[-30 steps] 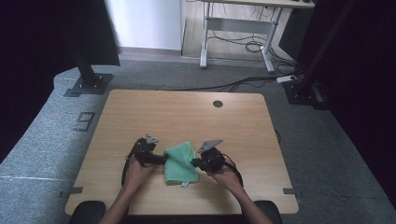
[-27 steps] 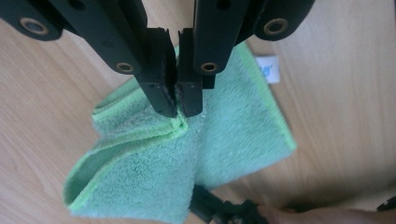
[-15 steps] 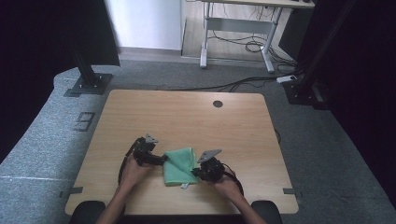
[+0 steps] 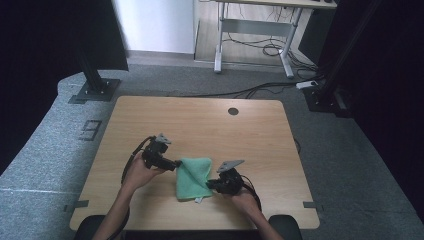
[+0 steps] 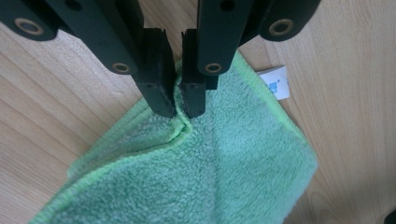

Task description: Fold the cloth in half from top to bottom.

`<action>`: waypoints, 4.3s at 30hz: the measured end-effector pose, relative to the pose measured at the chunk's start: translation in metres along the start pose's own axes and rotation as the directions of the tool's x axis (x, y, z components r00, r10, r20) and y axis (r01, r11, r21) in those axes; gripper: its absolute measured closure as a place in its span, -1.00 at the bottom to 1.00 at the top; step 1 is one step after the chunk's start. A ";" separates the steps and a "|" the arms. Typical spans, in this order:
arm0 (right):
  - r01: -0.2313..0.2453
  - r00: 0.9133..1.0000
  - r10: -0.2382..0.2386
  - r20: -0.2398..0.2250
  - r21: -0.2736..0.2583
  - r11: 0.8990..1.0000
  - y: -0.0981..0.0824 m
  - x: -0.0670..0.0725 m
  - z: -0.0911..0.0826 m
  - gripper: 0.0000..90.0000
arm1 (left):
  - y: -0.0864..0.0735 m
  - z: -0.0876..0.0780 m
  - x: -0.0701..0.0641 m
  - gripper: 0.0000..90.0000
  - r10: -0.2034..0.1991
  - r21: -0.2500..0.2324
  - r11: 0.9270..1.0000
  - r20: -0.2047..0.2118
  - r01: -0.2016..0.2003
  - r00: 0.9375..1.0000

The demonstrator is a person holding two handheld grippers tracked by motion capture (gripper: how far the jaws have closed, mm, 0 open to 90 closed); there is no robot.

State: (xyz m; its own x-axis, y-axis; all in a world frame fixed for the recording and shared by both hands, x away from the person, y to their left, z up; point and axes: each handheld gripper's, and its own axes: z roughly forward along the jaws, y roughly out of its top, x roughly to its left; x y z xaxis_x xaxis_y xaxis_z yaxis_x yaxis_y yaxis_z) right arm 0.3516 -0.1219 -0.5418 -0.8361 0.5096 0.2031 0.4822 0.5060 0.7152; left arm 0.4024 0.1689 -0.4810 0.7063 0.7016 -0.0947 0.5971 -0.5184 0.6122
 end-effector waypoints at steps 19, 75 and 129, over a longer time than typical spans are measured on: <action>-0.017 1.000 0.017 0.008 -0.006 1.000 0.000 0.002 0.002 0.75 | 0.044 0.016 -0.016 -0.30 0.043 -0.054 0.998 0.059 -0.040 0.997; -0.046 0.996 0.049 0.069 -0.048 0.998 0.003 -0.020 -0.029 -0.28 | -0.059 -0.050 -0.068 -0.10 -0.006 -0.049 0.999 0.116 0.012 0.993; 0.047 0.988 -0.048 0.149 0.008 0.999 0.001 0.007 -0.003 -0.59 | -0.092 -0.003 -0.069 -0.45 -0.055 -0.024 0.998 -0.054 0.054 0.997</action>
State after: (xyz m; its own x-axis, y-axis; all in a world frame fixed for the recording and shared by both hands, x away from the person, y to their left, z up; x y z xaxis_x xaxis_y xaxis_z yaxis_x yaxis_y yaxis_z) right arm 0.3452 -0.1201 -0.5371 -0.8096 0.5832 0.0668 0.4447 0.5351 0.7183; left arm 0.2976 0.1697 -0.5285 0.6506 0.7546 -0.0855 0.6250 -0.4681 0.6246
